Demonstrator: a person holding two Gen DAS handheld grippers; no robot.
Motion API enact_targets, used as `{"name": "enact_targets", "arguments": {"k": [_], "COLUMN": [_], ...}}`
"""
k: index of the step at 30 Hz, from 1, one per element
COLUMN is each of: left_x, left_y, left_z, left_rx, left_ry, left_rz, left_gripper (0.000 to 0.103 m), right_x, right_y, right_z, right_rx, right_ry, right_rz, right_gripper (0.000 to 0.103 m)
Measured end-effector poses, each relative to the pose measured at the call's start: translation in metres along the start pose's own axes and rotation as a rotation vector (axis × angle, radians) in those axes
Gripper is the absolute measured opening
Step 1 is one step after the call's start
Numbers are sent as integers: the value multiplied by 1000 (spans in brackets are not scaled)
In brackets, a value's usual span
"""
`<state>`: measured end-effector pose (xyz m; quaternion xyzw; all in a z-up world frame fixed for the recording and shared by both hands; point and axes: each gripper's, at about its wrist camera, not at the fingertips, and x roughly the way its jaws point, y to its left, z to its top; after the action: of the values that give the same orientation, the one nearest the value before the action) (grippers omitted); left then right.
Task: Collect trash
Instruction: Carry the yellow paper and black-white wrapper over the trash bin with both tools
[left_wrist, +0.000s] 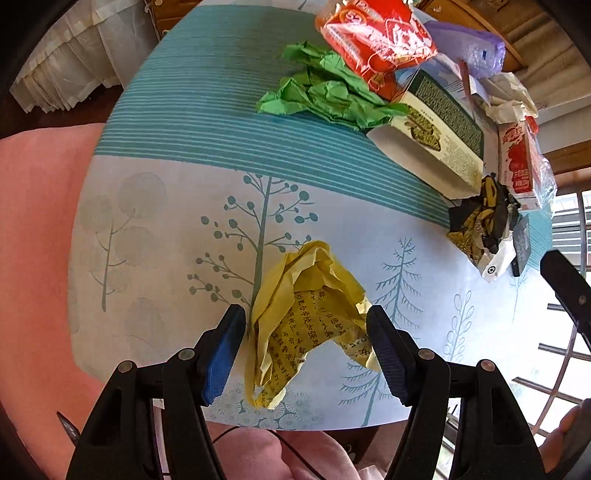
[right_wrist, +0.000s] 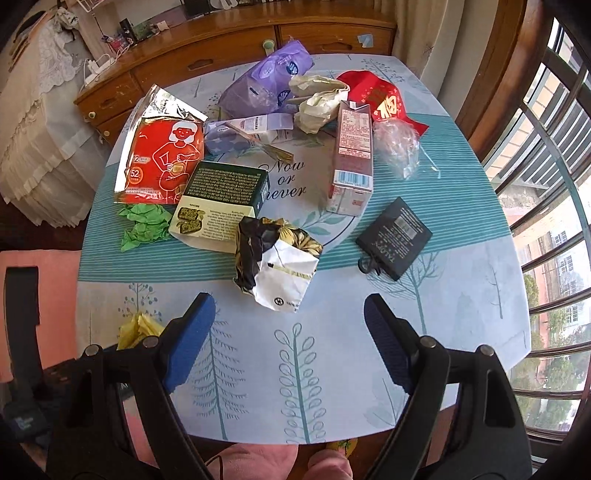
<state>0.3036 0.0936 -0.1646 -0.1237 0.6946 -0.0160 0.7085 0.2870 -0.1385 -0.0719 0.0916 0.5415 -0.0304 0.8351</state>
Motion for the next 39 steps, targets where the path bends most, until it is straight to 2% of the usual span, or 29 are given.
{"name": "enact_targets", "arguments": {"k": [2,4,7,8,11,15,18,22,26,32,36,39], "left_x": [9,13,14,15,12,0,-10,-29,-53,-82,-83,-77], "left_y": [2,3,2,3,7,12,10,9,3,-27,-51,-66], "left_z": [4,8,12,13,11,6,-1,-17,-46,-127,-185,-223], "left_rx": [-17,-24,0,-3,1,38,62,58,31,-68,-124,-123], "left_ry": [26,36,42,45,42,2,-52,-116,-200,-334,-357,-361], "left_rz": [-3,-20,-52,-60,-69,-49,-19,22,65,105,102,129], "left_gripper": [69,61,42,40,38,37,36,36,36,36,36,36], "right_x": [16,31,55,63,82,99,100,96,77,25,-16,-42], "right_y": [4,7,9,9,7,7,14,19,18,2,-21,-42], "right_z": [11,19,27,29,32,32,30,20,2,-43,-82,-114], "right_rx": [1,-6,-5,1,19,26,-10,-37,-77,-222,-346,-417], "right_ry": [22,41,77,91,128,149,102,92,80,82,78,65], "right_rz": [13,15,10,12,12,26,21,53,111,227,287,305], "right_gripper": [82,82,82,82,82,69,65,63,62,62,62,62]}}
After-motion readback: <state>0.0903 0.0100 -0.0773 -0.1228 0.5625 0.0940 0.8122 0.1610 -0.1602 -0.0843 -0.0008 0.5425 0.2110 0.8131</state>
